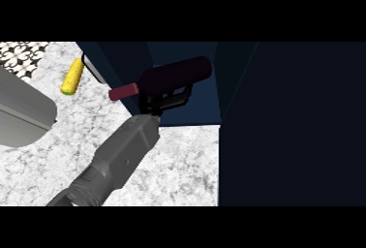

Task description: Pick up the wine, place it into the cabinet and close the cabinet

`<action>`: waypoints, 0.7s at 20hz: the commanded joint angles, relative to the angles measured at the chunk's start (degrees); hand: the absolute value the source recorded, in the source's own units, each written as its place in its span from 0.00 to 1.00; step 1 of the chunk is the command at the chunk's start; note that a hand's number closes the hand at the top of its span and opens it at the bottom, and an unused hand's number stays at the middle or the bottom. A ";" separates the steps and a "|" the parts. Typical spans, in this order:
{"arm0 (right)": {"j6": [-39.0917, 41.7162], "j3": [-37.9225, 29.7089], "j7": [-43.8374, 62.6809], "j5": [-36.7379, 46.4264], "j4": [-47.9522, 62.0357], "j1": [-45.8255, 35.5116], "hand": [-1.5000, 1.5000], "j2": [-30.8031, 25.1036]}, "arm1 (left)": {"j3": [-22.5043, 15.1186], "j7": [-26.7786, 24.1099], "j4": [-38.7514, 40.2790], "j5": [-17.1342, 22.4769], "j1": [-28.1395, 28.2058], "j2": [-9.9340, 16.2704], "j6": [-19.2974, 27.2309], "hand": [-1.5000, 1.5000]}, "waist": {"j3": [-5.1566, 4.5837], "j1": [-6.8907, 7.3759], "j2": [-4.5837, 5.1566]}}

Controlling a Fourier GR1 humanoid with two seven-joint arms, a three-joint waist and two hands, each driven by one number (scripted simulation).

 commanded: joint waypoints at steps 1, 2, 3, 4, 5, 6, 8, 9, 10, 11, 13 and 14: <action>1.24 -2.05 1.17 -3.24 -1.49 0.72 0.00 -1.79 | -0.43 -0.41 3.29 0.02 0.82 0.00 -1.29 1.00 | 0.00 -0.65 0.13; 0.30 -0.78 0.59 -2.03 -0.25 0.12 0.00 -0.39 | 0.67 0.22 3.20 0.18 -1.75 0.00 -0.33 1.00 | 0.00 -0.24 0.05; -0.11 2.16 0.46 1.82 0.25 -0.95 0.00 0.35 | -0.87 -1.62 2.07 1.38 1.46 -0.01 -0.18 1.00 | -0.03 -1.09 0.32; 1.00 1.64 0.82 -0.38 -1.25 1.56 0.00 -0.03 | 0.04 -2.92 4.87 0.63 0.99 0.00 -2.18 1.00 | -0.03 -1.23 0.38; -1.70 3.48 2.07 2.58 -3.36 0.57 0.00 1.51 | 2.00 -2.64 7.27 0.08 -1.58 0.00 -2.84 1.00 | -0.04 -0.47 0.25; -0.94 2.44 0.68 2.16 -1.37 -0.08 0.00 1.04 | 1.18 -2.93 4.64 1.69 0.15 -0.01 -1.62 1.00 | -0.04 -1.21 0.39; -0.09 -2.07 1.17 -2.94 -0.15 -1.49 0.00 -1.10 | 4.06 -4.92 8.31 1.00 -1.49 1.10 -4.07 1.00 | -0.02 -0.04 0.27; -1.27 2.59 2.22 1.15 -2.21 -0.43 0.00 0.87 | 3.34 -5.04 5.32 2.85 -0.46 -0.01 -1.23 1.00 | -0.06 -1.12 0.37; 2.09 -0.68 -0.61 -1.75 1.77 0.14 0.00 -1.30 | 3.17 -8.21 5.46 2.52 0.52 -0.01 -0.83 1.00 | -0.02 -1.13 0.45; -0.35 4.41 -0.78 4.19 -1.35 1.55 0.00 2.04 | 4.36 -6.94 8.50 1.11 -2.42 0.35 -3.30 1.00 | -0.03 -0.17 0.25; 0.58 -0.86 -0.14 0.05 0.43 -1.18 0.00 -1.22 | 4.64 -11.95 8.82 1.14 -0.58 0.34 -2.54 1.00 | -0.02 -0.23 0.38; -1.49 0.24 1.93 -0.19 -1.46 -1.54 0.00 0.15 | 4.04 -11.73 8.20 0.72 -0.12 -0.01 -3.30 0.00 | -0.03 -0.13 0.21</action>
